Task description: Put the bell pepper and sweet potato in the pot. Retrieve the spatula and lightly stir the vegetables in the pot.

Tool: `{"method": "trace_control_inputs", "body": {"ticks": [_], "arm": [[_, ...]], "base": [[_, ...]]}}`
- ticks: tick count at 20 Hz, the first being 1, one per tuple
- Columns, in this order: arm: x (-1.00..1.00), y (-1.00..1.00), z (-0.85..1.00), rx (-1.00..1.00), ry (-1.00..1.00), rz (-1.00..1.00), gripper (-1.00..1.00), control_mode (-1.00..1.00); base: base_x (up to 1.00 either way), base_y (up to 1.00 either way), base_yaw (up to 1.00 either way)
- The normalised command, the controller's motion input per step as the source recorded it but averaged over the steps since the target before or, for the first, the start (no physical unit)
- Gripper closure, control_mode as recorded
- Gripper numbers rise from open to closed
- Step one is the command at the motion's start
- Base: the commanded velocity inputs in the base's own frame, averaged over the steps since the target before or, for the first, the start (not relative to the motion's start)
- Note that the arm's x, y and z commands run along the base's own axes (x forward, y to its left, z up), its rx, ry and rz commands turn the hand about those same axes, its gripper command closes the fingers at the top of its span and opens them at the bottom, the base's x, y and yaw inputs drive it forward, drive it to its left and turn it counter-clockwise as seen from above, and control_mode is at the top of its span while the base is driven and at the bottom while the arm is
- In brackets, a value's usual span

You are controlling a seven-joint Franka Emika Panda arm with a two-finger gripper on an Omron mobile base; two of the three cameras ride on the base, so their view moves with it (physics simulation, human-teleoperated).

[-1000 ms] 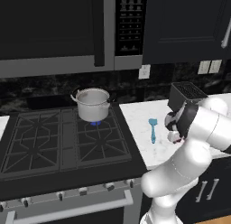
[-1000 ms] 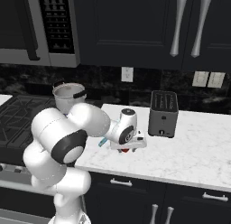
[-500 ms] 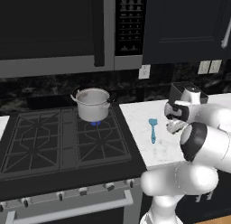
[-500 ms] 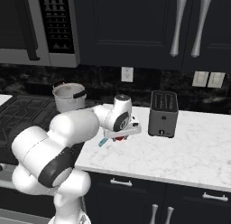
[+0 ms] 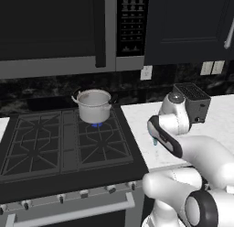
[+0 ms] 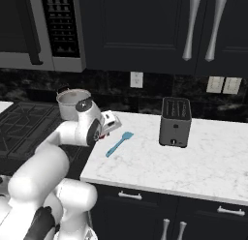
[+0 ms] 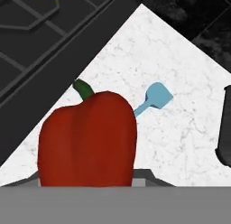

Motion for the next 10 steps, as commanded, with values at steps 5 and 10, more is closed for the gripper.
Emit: {"method": "trace_control_inputs", "body": {"ticks": [5,10], "arm": [[0.14,1.00,0.92,0.01,-0.20,0.04,1.00,-1.00],[0.03,1.00,0.98,-0.02,-0.28,0.00,1.00,-1.00]], "base": [[0.00,0.00,0.00],[0.00,0.00,0.00]]}}
